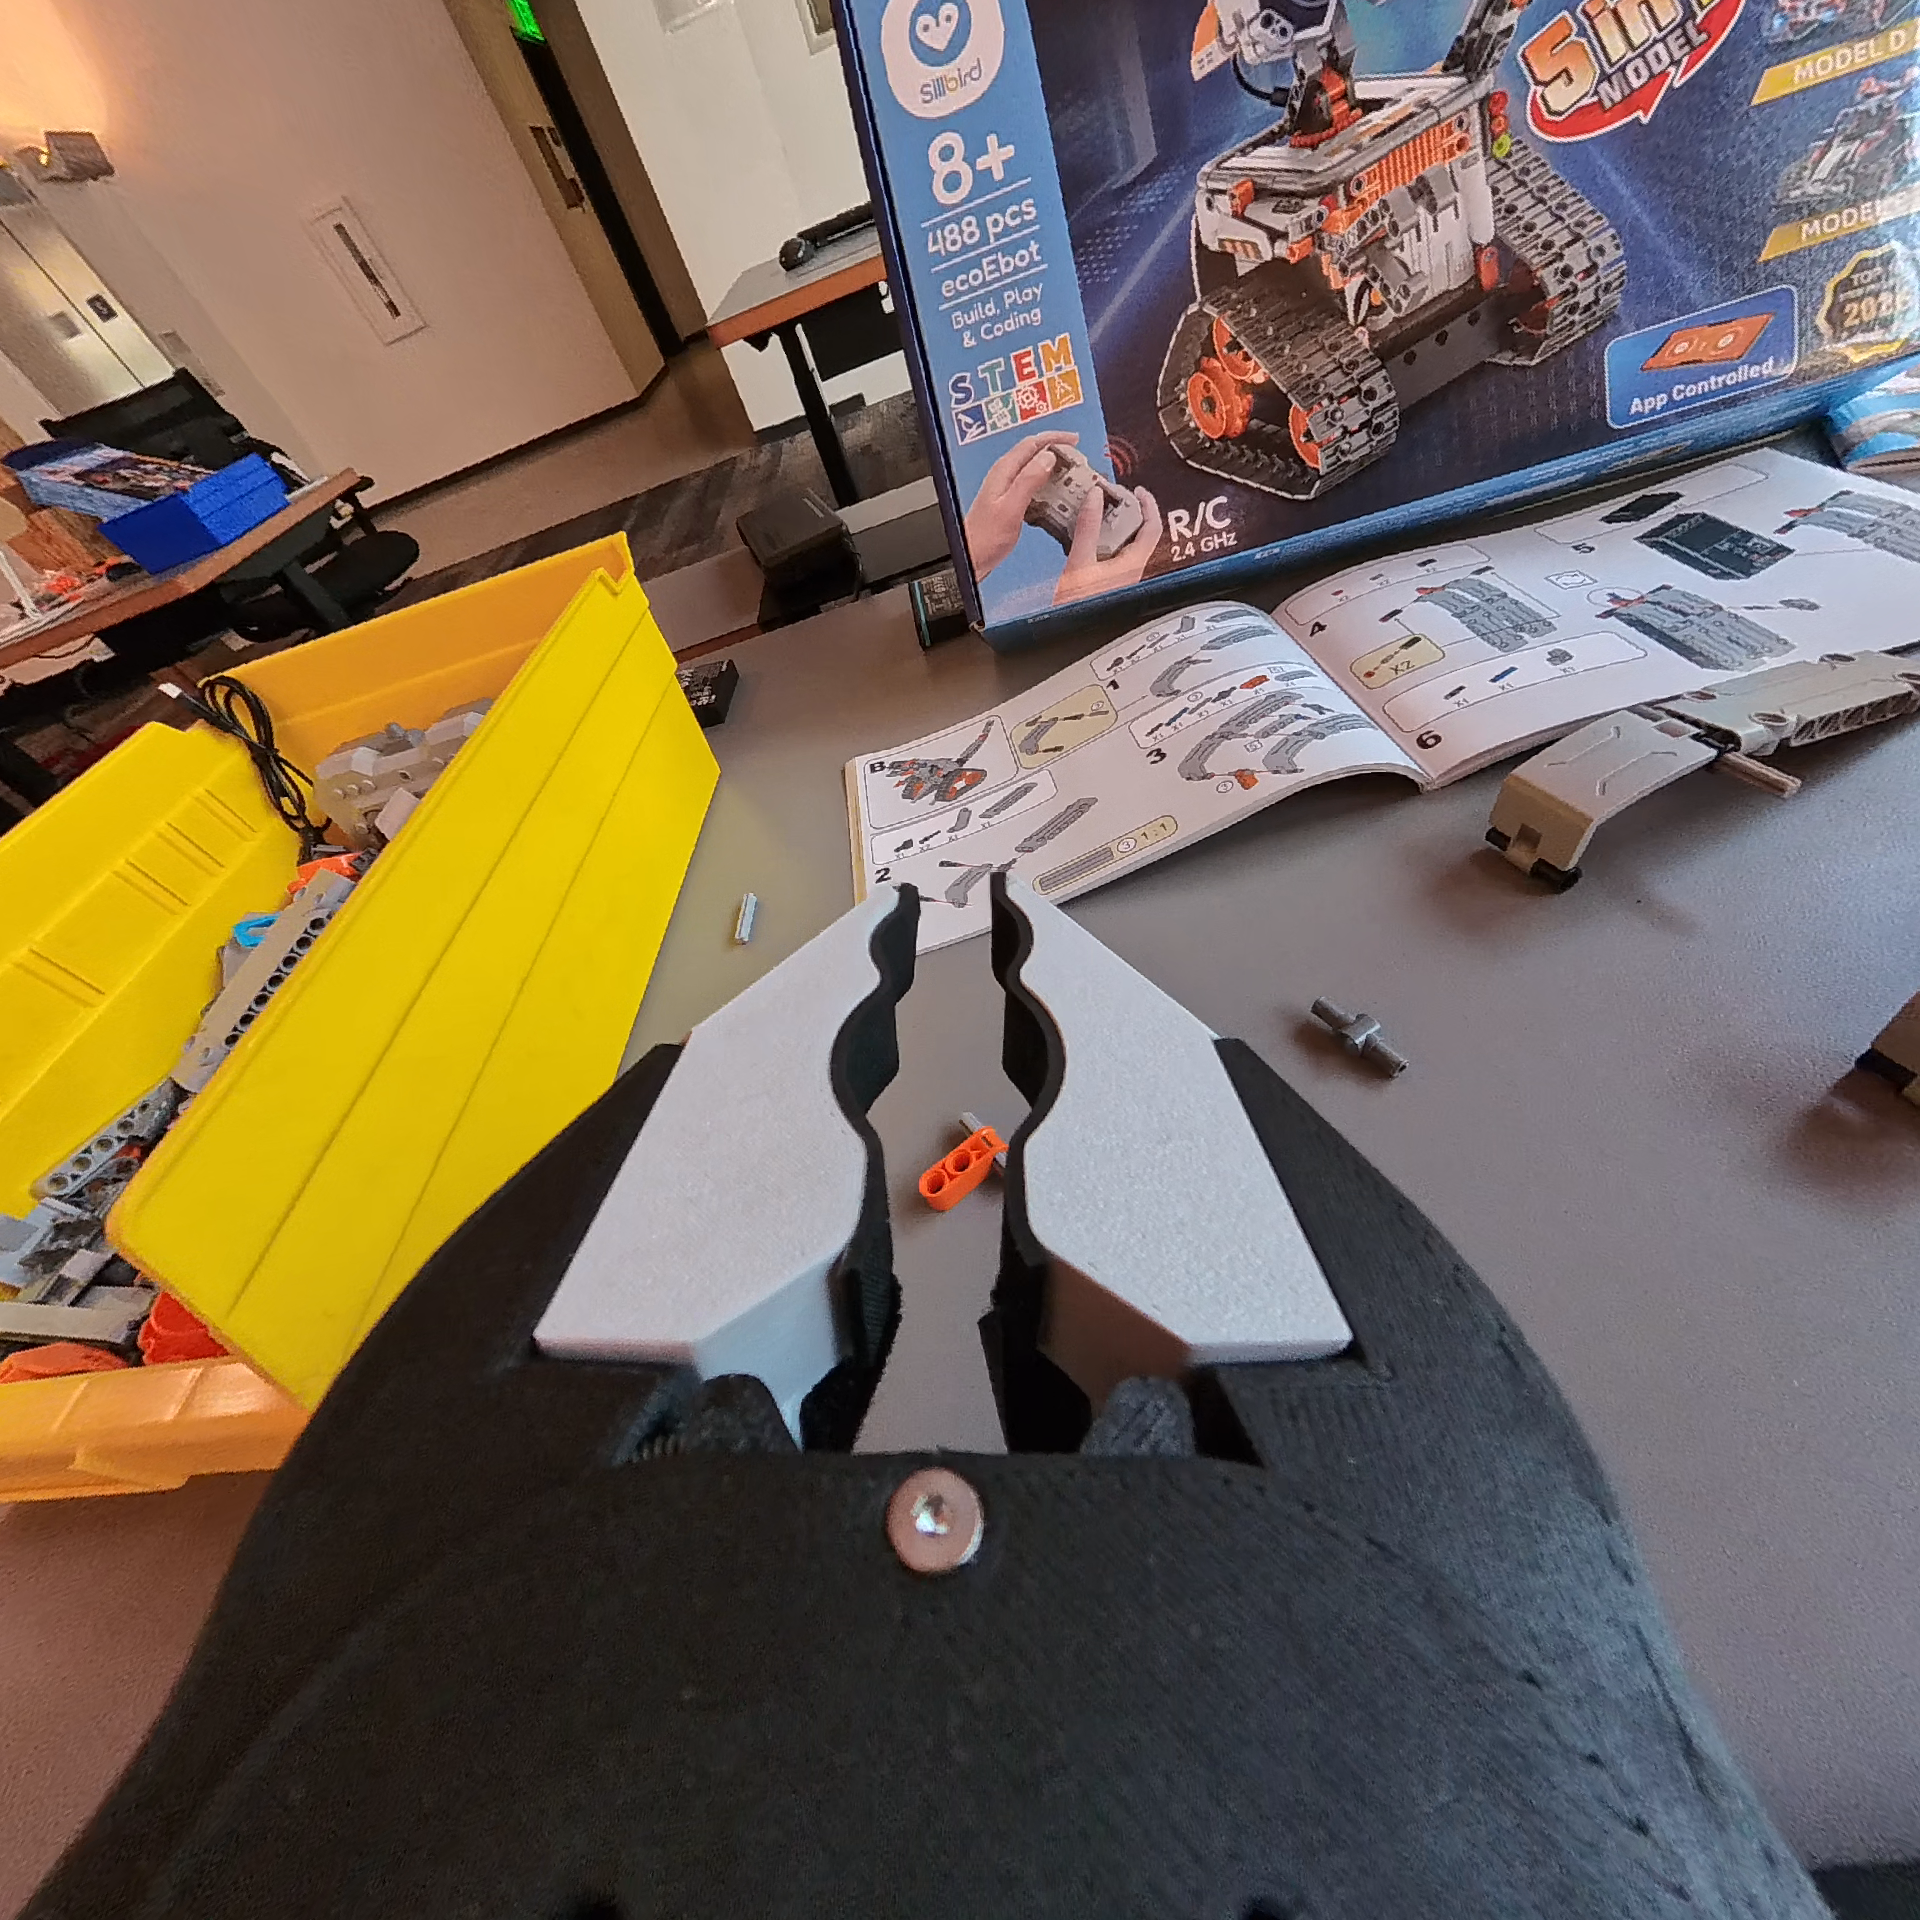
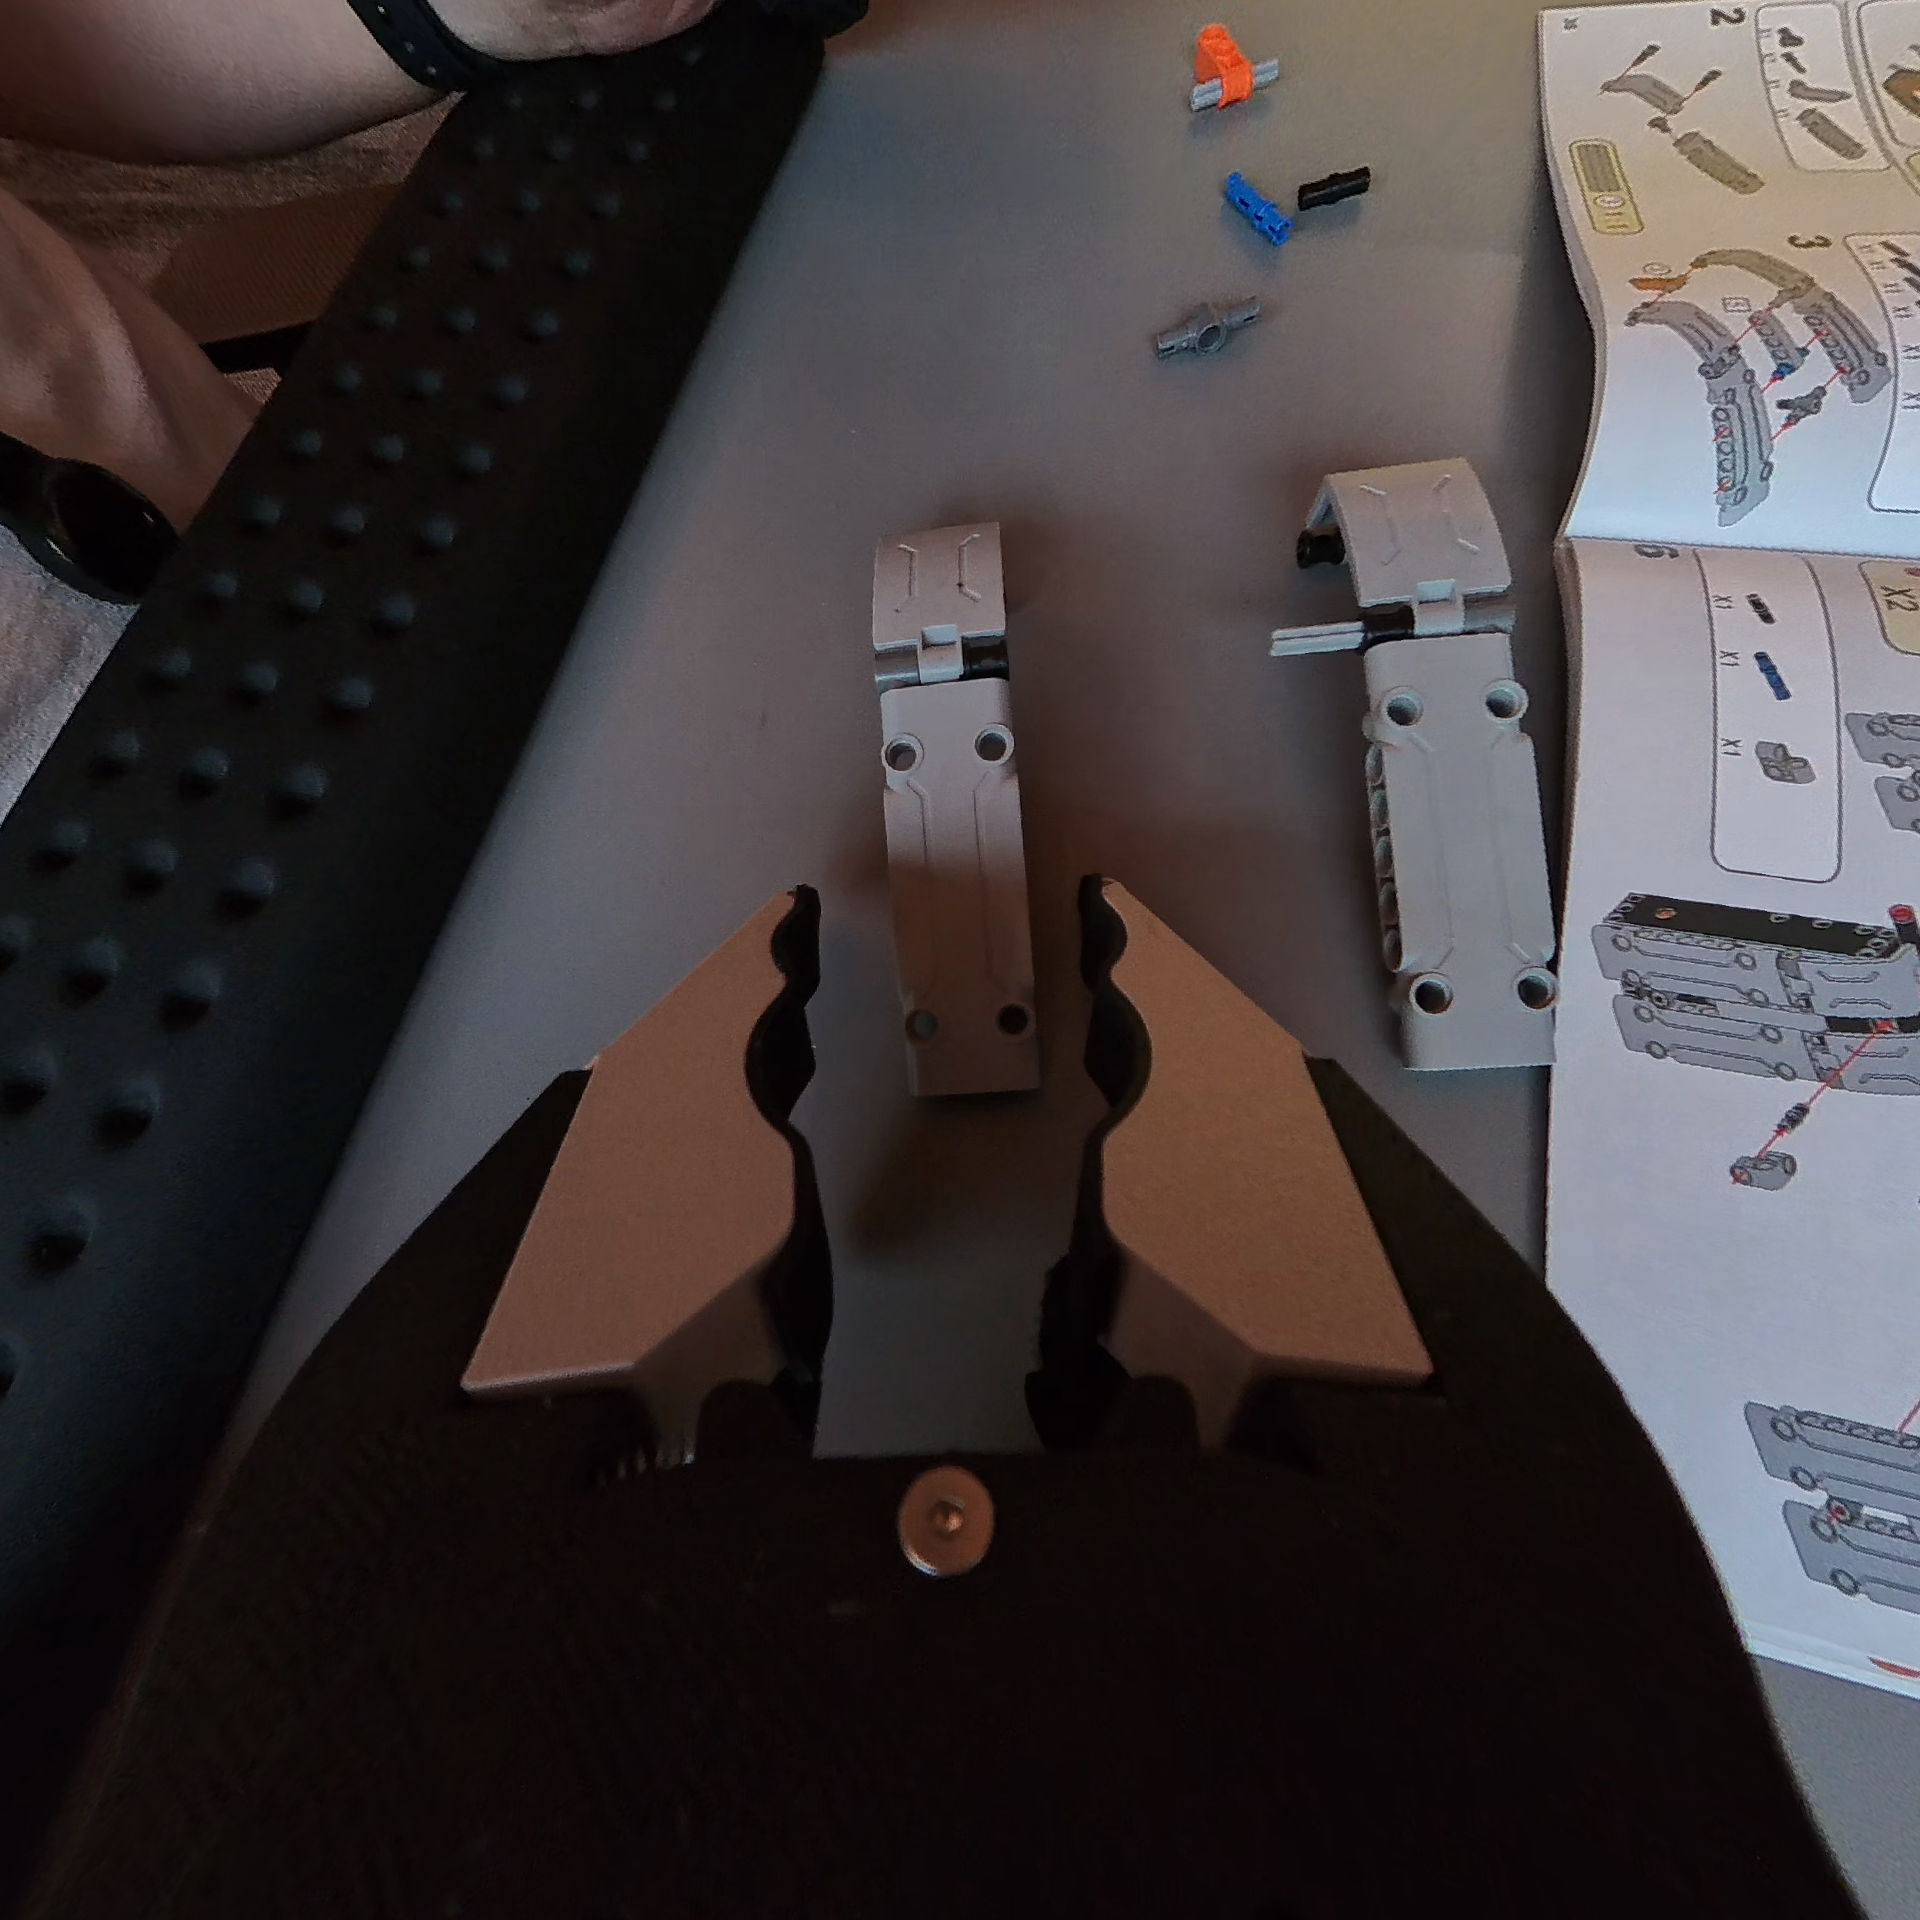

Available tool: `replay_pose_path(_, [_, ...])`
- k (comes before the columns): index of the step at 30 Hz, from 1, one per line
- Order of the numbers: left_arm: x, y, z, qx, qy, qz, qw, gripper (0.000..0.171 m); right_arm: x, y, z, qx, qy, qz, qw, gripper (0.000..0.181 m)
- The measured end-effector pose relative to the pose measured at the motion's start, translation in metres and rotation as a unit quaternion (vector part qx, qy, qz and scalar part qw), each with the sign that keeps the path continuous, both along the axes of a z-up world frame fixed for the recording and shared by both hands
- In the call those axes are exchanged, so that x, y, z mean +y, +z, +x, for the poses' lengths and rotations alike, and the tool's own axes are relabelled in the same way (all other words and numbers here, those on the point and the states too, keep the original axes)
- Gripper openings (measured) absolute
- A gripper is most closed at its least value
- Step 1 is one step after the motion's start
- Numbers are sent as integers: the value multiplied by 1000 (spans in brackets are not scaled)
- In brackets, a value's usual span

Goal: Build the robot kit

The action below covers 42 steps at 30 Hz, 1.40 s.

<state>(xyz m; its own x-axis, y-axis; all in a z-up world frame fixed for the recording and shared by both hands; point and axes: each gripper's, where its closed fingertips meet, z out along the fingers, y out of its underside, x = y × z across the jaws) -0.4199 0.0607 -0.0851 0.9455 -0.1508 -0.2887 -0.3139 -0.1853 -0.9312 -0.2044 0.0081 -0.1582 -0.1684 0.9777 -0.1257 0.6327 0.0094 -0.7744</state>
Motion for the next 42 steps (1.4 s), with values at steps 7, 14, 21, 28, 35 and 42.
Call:
replay_pose_path(7, [0,2,1,-2,-2,5,1000,12,-1,2,1,5,1,-12,1000,53])
replay_pose_path(14, [-2,7,-2,-20,0,18,1000,12,1,17,-1,49,-8,-37,998,54])
replay_pose_path(21, [-9,25,-2,-65,-14,60,996,11,19,69,-6,156,-59,5,986,46])
replay_pose_path(28, [-20,44,2,-126,-50,87,987,6,27,118,-5,190,-118,140,965,0])
replay_pose_path(35, [-45,115,-49,-41,-66,174,982,0,-77,149,-98,268,-66,90,957,0])
replay_pose_path(42, [-44,228,-171,-148,-70,183,969,6,-116,98,-211,242,-59,4,968,3])
